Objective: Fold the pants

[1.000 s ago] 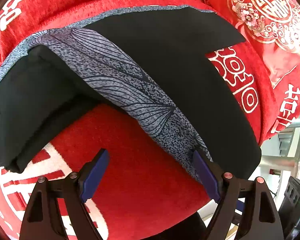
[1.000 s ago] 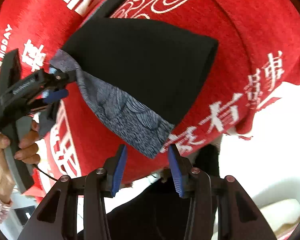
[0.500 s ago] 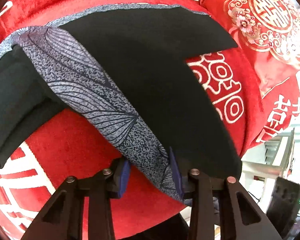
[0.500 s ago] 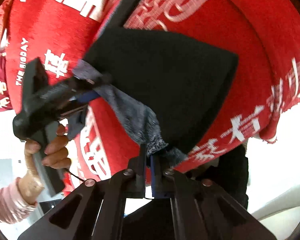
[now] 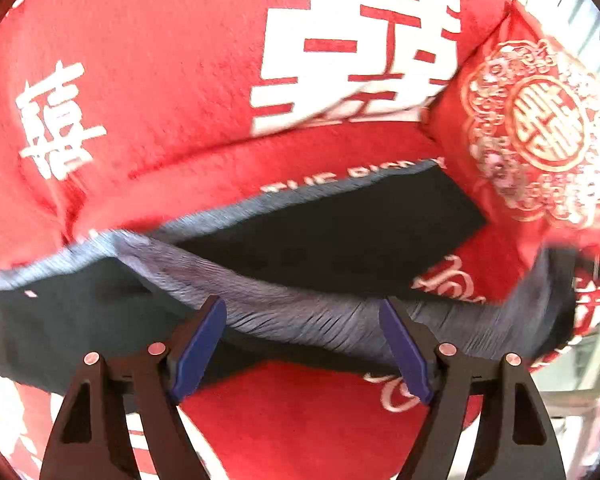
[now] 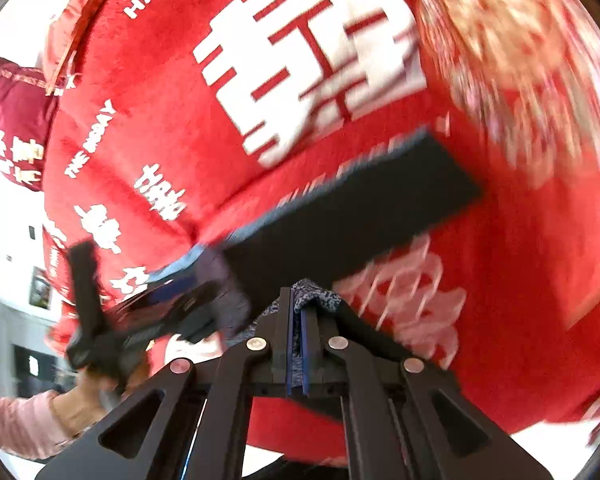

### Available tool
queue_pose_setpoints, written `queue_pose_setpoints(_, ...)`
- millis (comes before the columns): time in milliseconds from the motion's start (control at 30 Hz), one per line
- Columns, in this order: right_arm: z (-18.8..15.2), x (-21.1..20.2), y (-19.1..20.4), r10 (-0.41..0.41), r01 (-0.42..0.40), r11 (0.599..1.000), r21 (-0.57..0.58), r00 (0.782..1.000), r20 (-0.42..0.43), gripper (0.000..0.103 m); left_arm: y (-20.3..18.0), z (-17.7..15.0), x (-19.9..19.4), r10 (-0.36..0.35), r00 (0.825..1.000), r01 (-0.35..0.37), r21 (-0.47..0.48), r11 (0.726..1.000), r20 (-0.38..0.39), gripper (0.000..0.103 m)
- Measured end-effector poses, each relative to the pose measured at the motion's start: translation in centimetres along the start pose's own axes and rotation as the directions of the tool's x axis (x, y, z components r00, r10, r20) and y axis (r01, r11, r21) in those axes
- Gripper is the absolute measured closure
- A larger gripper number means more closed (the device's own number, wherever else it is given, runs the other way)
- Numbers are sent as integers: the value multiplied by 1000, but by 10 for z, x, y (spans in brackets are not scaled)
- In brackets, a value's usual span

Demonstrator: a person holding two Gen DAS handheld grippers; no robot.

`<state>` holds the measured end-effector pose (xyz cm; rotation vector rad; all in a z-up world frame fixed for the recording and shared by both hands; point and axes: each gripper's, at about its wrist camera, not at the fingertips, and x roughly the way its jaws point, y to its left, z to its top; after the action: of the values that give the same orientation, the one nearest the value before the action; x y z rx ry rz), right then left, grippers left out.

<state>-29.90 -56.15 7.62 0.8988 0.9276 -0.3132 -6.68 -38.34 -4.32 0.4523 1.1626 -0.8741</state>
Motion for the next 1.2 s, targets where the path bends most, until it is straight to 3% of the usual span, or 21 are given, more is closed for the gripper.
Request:
queue_pose_setpoints(233,121,51,-23,-166,160,979,-127,985,-38,97,15,9,43,131,989,-134,-29,991,-68,23)
queue_pose_setpoints(300,136,71,-35,-202,190,971,-147,977,-69,96,12,14,63,185,980,-188,-29,982,-72,23)
queue_pose_setpoints(467,155,115,-59,-285,257,949,-185,947,-149,96,19,23,104,231,966,-239,-64,969,-113,23)
queue_pose_setpoints(500,157,119,-62,-304,275,943,-187,941,-151,91,21,24,112,242,962,-252,-68,965,-129,23)
queue_pose_setpoints(567,159,119,-64,-342,315,930,-191,931,-129,55,24,24,118,252,956,-265,-77,961,-152,23)
queue_pose_setpoints(600,161,117,-65,-352,328,925,-190,929,-114,23,26,25,118,249,956,-264,-85,961,-152,23)
queue_pose_setpoints(667,162,103,-60,-328,312,934,-176,942,-68,22,28,29,114,257,957,-270,-89,959,-137,23)
queue_pose_setpoints(767,155,88,-50,-339,331,928,-173,940,-23,24,34,40,115,271,954,-284,-99,954,-127,23)
queue_pose_setpoints(800,153,90,-49,-335,325,930,-171,942,-31,37,36,44,117,274,953,-288,-104,952,-129,23)
queue_pose_setpoints(833,150,95,-49,-338,326,929,-174,940,-50,58,38,49,120,280,951,-294,-107,950,-130,23)
queue_pose_setpoints(867,147,106,-51,-363,343,920,-192,929,-78,64,38,54,122,285,950,-300,-111,948,-129,23)
queue_pose_setpoints(1000,147,146,-71,-400,375,911,-173,905,-146,66,39,63,139,314,941,-327,-102,940,-127,23)
queue_pose_setpoints(1033,145,152,-75,-424,396,900,-181,892,-159,67,40,59,146,318,937,-332,-88,939,-143,23)
queue_pose_setpoints(1067,140,164,-84,-464,430,881,-197,865,-189,69,41,54,149,311,938,-326,-84,942,-153,22)
queue_pose_setpoints(1100,136,168,-90,-470,433,879,-200,859,-203,68,44,49,148,305,941,-320,-90,943,-146,17)
queue_pose_setpoints(1133,131,164,-90,-460,423,879,-219,873,-162,69,46,43,145,303,942,-318,-94,943,-145,15)
queue_pose_setpoints(1200,125,163,-84,-486,435,859,-269,859,-163,68,52,33,140,286,944,-303,-93,948,-164,14)
